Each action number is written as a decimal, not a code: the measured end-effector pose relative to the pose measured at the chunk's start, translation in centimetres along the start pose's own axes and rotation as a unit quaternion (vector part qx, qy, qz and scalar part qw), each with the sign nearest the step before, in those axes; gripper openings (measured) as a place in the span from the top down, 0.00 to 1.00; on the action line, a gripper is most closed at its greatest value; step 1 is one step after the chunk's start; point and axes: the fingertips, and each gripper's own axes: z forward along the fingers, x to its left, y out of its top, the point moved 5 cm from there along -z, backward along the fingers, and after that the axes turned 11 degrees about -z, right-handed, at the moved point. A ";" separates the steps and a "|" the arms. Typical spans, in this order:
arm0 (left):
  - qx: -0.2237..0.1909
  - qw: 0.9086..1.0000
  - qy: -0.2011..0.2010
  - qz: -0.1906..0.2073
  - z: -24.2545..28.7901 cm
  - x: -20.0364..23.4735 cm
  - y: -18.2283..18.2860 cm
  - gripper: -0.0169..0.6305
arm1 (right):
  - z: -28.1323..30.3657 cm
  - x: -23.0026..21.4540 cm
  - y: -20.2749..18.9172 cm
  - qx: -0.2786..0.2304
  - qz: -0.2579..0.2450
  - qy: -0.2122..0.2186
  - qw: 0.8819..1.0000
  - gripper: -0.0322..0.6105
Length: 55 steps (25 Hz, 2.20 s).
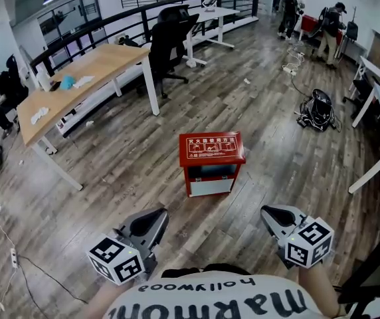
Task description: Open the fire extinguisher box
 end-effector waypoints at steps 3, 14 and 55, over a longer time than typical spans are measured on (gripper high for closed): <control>0.009 1.000 0.005 0.016 0.5 0.0 0.0 0.95 | 0.3 -0.5 0.1 -0.005 0.001 0.001 1.000 0.93; 0.030 0.999 0.006 0.012 1.7 0.5 0.1 0.95 | 1.0 -1.4 -0.8 -0.002 0.021 0.000 1.000 0.93; 0.039 0.997 -0.066 -0.004 17.5 21.3 16.8 0.95 | 21.6 -11.9 9.4 0.048 0.050 -0.052 0.996 0.93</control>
